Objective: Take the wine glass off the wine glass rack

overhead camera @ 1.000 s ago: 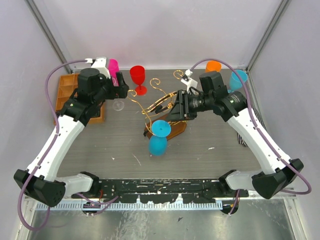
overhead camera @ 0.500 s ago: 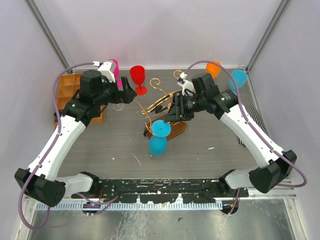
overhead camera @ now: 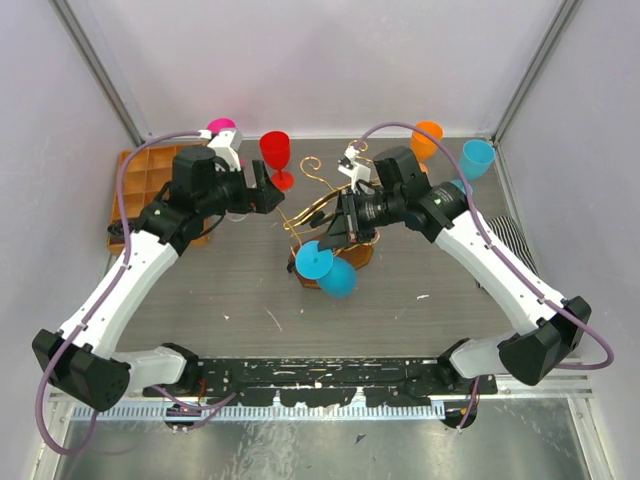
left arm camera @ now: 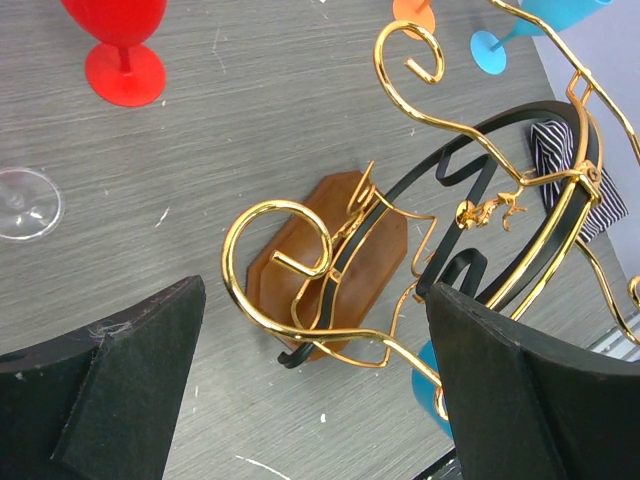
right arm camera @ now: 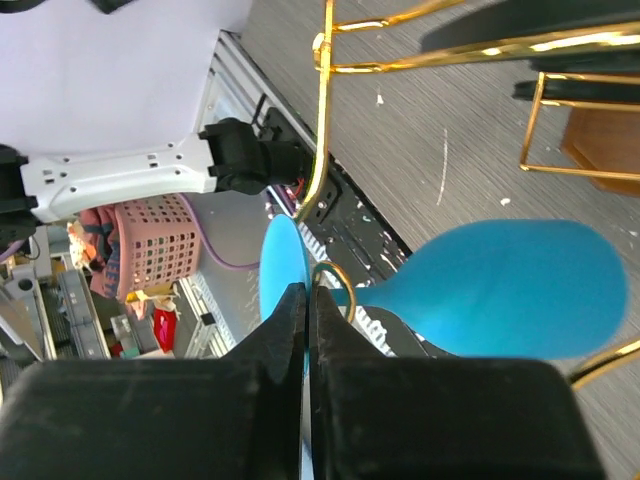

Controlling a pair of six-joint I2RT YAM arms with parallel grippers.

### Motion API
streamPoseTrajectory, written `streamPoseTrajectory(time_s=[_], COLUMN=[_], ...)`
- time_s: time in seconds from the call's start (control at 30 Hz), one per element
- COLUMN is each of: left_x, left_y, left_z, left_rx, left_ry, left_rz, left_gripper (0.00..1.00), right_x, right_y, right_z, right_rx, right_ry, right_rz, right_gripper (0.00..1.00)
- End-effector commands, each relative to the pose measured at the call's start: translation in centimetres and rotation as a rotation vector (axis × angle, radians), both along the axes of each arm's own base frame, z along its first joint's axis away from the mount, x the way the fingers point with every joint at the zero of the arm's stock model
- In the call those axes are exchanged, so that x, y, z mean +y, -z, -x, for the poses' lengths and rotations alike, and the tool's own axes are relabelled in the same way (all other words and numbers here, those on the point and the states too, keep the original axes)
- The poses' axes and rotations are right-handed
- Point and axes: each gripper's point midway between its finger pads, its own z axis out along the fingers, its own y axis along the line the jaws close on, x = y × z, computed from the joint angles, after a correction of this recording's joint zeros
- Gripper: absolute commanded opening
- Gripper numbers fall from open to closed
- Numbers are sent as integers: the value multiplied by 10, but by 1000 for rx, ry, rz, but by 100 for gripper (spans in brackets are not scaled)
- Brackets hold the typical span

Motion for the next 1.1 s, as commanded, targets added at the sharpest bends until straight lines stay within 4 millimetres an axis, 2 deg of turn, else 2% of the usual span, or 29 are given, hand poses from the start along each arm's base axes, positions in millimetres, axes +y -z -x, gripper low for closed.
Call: streamPoseTrajectory(time_s=[0.0, 0.3, 0.7, 0.9, 1.07], left_x=[-12, -14, -8, -7, -6], left_y=[6, 0, 5, 2, 2], left_z=[-5, -10, -7, -6, -6], left_rx=[14, -19, -22, -33, -35], left_ry=[8, -7, -14, -13, -17], left_rz=[18, 12, -12, -20, -23], left_gripper=[98, 98, 98, 98, 98], right_x=[6, 15, 14, 3, 17], right_y=[-6, 4, 17, 7, -6], right_z=[-3, -27, -96, -133, -142], right_rx=[-51, -67, -91, -133, -133], right_ry=[-24, 37, 168, 225, 172], right_rz=[-22, -36, -86, -117, -179], right_gripper=[1, 1, 1, 1, 1])
